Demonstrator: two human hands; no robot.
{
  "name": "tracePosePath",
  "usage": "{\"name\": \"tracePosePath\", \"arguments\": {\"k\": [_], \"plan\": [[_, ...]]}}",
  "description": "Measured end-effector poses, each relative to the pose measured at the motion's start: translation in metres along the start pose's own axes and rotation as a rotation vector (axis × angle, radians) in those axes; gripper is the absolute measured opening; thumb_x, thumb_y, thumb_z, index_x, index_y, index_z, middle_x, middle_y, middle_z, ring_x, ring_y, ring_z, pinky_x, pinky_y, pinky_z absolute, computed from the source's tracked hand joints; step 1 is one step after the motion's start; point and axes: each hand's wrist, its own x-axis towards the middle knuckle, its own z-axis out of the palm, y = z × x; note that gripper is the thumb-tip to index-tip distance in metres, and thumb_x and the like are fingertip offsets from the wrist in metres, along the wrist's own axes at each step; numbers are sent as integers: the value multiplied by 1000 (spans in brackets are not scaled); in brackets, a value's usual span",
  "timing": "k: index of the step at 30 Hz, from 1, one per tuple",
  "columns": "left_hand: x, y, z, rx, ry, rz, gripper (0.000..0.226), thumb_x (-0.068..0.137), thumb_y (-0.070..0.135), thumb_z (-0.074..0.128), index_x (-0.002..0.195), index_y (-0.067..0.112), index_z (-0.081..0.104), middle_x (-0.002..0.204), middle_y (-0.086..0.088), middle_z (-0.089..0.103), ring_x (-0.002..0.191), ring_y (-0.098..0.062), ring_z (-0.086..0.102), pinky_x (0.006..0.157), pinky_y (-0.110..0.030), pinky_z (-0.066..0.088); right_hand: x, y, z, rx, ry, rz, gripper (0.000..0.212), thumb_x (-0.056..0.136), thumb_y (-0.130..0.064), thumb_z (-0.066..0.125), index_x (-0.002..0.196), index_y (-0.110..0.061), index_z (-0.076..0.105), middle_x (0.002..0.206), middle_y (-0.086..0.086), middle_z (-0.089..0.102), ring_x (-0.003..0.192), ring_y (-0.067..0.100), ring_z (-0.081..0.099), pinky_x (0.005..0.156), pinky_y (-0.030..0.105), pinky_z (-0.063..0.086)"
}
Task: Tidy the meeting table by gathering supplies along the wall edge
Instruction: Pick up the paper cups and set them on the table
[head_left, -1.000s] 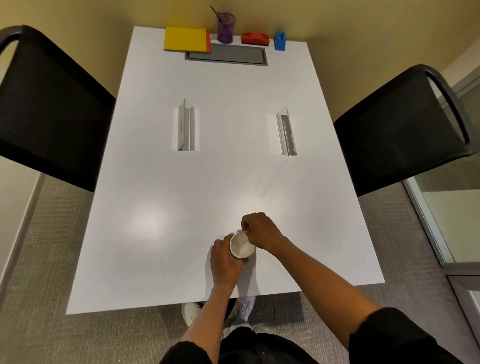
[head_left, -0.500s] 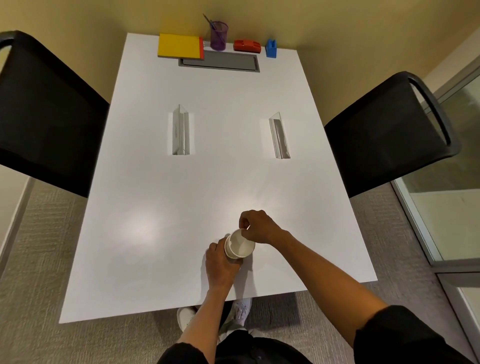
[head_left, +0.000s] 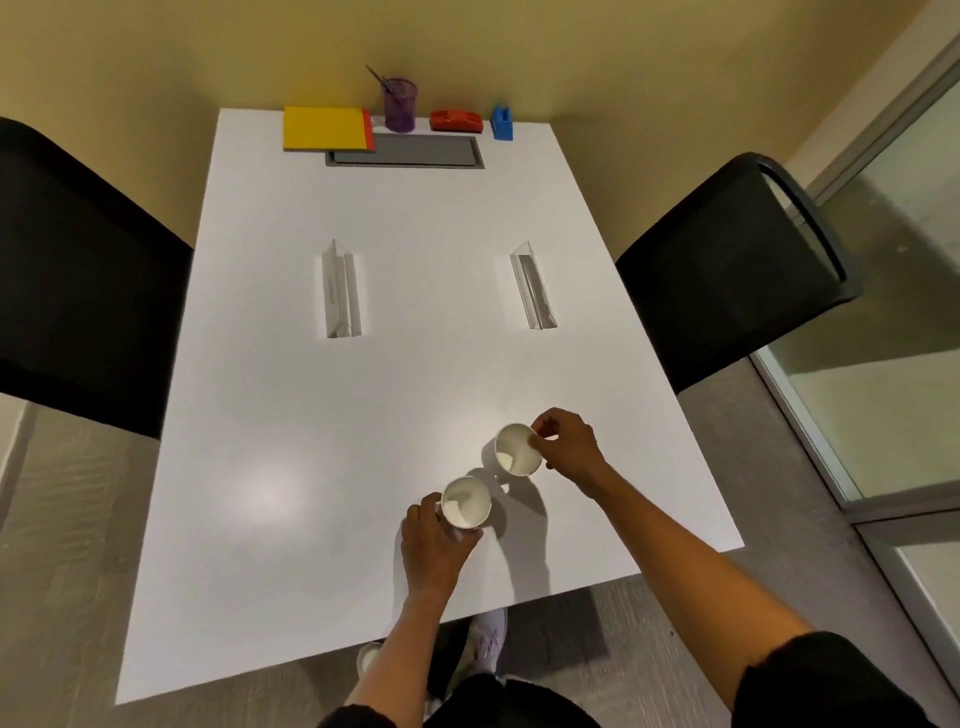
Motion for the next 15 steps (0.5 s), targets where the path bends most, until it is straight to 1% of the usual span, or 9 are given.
{"name": "tracePosePath", "arguments": {"k": [1,3,6,9,12,15], "plan": [[-1,-2,-1,2,-19,6,76,53,47,86,115,17,54,104,-4,62,96,-25,59,80,-40,53,-2,8,0,0,26,27,6,81,-11,64,87,-10,63,89,2,67,83,15,62,72,34,53],[-1,-6,-4,13,-53,14,77,55,48,85,118,21,52,105,-2,60,97,-22,57,82,-40,53,-8,25,1,2,49,82,7,81,-11,63,88,-10,63,90,3,67,82,18,62,72,35,53],[-1,-11,-9,23,-95,23,78,53,55,81,119,26,50,106,3,59,96,-18,57,81,-40,54,-18,46,9,0,57,163,6,82,-11,63,88,-13,62,90,4,66,80,20,61,71,37,54],[3,-14,-12,53,-133,34,79,52,61,76,119,29,48,109,6,57,96,-16,55,81,-38,53,-24,60,20,-20,55,217,8,83,-14,62,91,-14,62,91,2,64,84,20,61,74,37,54],[6,-15,-17,75,-178,54,80,52,58,77,120,27,48,108,5,57,96,-17,54,81,-38,53,-29,65,28,-16,63,233,11,84,-14,61,96,-12,63,93,1,64,88,19,60,78,34,52],[9,-20,-23,79,-204,73,79,53,52,79,121,26,49,108,5,56,98,-18,53,81,-38,52,-32,61,36,13,28,221,16,87,-16,60,102,-12,63,97,2,64,88,16,60,77,29,51]]}}
